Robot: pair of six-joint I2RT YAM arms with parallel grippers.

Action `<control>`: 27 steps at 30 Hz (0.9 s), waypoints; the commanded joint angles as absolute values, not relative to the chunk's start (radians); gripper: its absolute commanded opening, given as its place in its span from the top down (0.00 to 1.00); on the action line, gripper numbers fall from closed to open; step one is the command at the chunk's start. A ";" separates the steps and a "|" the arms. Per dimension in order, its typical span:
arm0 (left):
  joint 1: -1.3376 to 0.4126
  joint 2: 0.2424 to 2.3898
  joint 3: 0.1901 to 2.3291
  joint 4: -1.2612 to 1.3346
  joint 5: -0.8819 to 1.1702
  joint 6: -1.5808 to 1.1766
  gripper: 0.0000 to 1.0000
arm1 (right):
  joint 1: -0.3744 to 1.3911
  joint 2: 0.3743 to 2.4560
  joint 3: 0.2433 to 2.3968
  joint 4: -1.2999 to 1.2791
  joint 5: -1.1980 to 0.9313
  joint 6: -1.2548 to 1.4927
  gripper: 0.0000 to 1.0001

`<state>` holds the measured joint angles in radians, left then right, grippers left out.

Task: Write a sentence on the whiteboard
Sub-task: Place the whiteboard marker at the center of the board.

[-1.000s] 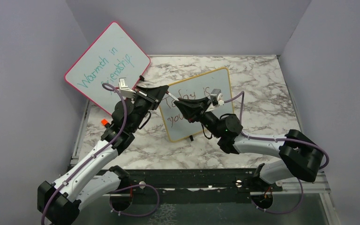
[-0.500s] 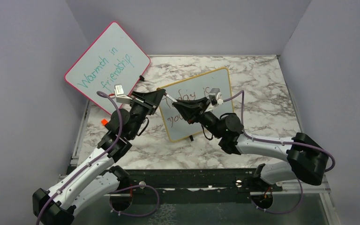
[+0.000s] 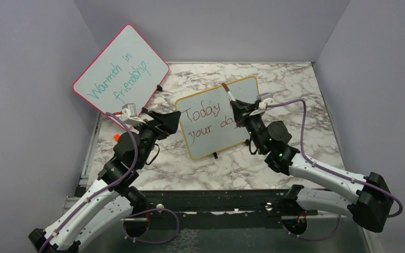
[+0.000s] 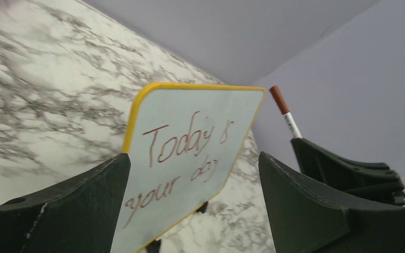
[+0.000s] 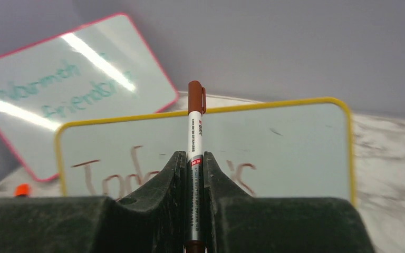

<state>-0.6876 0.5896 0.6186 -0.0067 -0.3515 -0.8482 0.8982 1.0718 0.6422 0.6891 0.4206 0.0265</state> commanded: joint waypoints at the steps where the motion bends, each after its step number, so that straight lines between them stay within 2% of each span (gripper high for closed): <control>1: -0.690 0.519 0.655 -0.194 -0.458 -0.580 0.08 | 0.779 0.986 0.648 0.438 0.609 -0.006 1.00; 5: -0.689 0.497 0.657 -0.261 -0.506 -0.484 0.01 | 0.683 0.907 0.636 0.332 0.674 -0.016 0.99; 14: -0.689 0.470 0.619 -0.274 -0.600 -0.368 0.01 | 0.357 0.887 0.633 -0.008 0.650 0.243 1.00; 27: -0.690 0.382 0.601 -0.330 -0.588 -0.312 0.01 | 0.196 1.114 0.527 -0.081 0.534 0.442 0.99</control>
